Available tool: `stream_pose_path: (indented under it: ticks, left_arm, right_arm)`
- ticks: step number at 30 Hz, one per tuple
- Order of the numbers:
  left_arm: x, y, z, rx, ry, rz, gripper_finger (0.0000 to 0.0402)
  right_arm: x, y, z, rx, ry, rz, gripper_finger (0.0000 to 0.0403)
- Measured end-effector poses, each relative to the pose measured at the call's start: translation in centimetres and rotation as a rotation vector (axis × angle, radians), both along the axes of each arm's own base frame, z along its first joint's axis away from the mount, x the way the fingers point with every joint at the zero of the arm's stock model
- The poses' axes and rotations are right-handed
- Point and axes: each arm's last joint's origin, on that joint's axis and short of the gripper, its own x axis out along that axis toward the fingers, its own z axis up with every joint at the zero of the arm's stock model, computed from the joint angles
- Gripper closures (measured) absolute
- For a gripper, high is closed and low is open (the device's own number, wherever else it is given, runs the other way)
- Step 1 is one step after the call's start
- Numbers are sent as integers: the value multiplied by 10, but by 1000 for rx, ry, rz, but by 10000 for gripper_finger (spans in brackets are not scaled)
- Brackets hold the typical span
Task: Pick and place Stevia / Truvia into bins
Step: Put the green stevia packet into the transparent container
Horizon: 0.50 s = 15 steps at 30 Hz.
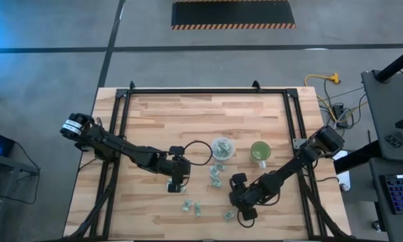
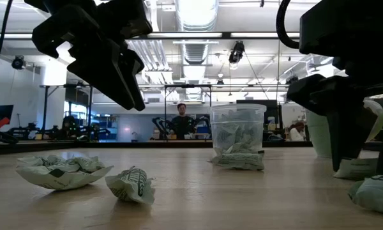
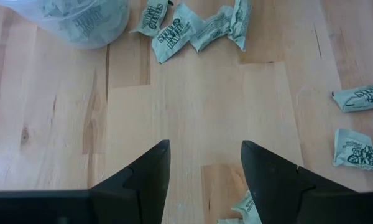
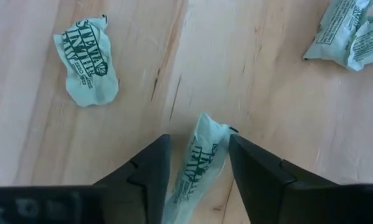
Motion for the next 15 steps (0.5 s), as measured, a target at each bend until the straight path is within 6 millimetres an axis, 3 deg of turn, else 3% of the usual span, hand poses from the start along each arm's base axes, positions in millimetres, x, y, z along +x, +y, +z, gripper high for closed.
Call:
stream_pose_path:
  ticks: [15]
  left_arm:
    - [0, 0, 0, 0, -1, 0, 221]
  right_arm:
    - [1, 1, 3, -45, -24, 106, 349]
